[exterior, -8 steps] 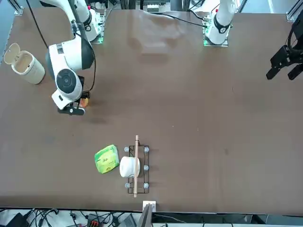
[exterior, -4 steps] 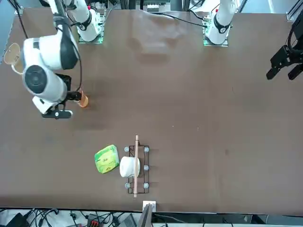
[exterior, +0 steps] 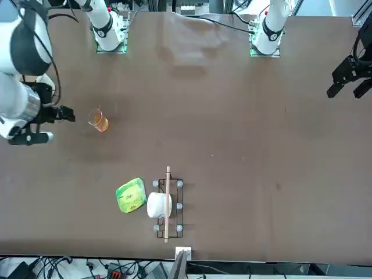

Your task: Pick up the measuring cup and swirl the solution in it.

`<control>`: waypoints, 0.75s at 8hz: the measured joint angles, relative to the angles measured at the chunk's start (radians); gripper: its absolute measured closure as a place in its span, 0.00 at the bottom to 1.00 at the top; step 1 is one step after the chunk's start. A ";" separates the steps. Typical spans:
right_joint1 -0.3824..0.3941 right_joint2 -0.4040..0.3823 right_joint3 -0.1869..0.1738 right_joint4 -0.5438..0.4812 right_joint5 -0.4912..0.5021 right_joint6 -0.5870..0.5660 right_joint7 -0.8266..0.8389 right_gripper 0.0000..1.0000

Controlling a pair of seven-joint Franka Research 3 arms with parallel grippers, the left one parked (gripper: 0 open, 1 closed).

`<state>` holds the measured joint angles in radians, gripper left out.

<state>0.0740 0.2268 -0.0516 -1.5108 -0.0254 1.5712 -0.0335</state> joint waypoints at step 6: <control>-0.086 -0.165 0.010 -0.028 0.050 -0.036 -0.007 0.00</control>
<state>-0.0124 0.0617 -0.0417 -1.5385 0.0248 1.5349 -0.0407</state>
